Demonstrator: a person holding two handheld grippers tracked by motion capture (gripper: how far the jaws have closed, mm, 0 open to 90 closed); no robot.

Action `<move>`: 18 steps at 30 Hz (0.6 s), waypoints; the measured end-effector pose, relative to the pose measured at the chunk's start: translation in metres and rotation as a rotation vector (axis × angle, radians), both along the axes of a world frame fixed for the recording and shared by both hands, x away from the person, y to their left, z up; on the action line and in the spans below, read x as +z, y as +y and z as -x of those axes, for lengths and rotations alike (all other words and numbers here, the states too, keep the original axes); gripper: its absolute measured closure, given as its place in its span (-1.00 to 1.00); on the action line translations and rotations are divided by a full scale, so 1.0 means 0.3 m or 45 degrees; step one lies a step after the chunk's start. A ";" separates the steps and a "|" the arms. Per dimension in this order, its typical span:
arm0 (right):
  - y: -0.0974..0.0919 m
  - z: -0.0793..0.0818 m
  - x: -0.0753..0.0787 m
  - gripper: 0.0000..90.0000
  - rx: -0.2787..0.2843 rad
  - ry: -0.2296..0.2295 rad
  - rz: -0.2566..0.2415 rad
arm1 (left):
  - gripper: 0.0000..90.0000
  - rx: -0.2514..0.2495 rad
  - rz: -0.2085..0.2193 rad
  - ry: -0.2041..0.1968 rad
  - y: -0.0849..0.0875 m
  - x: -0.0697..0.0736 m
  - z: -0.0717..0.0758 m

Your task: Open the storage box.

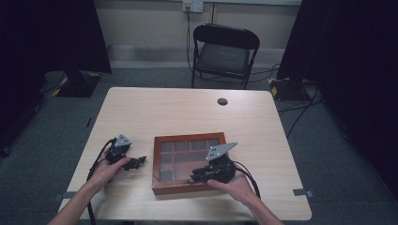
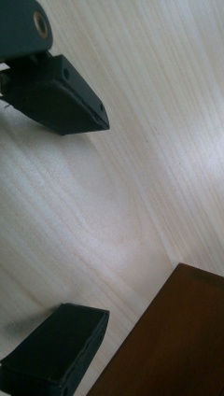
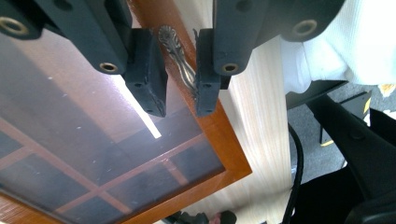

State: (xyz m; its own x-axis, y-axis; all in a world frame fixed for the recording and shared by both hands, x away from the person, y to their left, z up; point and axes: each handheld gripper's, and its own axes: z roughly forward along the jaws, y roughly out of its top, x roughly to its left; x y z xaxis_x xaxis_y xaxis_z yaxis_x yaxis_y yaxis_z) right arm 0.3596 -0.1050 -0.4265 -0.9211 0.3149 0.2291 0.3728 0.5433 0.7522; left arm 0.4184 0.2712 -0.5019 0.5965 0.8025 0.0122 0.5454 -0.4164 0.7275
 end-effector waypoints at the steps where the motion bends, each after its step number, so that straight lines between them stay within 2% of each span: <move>1: 0.000 0.000 0.000 0.64 0.000 0.000 0.000 | -0.82 0.000 0.000 0.000 0.000 0.000 0.000; 18: 0.022 0.005 -0.038 0.77 0.061 -0.018 0.039 | -0.82 0.000 0.000 0.000 0.000 0.000 0.000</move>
State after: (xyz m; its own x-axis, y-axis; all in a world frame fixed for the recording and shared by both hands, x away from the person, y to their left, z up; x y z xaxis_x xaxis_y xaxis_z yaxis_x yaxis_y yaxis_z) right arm 0.3581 -0.0983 -0.4379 -0.9383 0.2768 0.2073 0.3354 0.5830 0.7400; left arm 0.4184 0.2712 -0.5019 0.5964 0.8026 0.0119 0.5457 -0.4163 0.7273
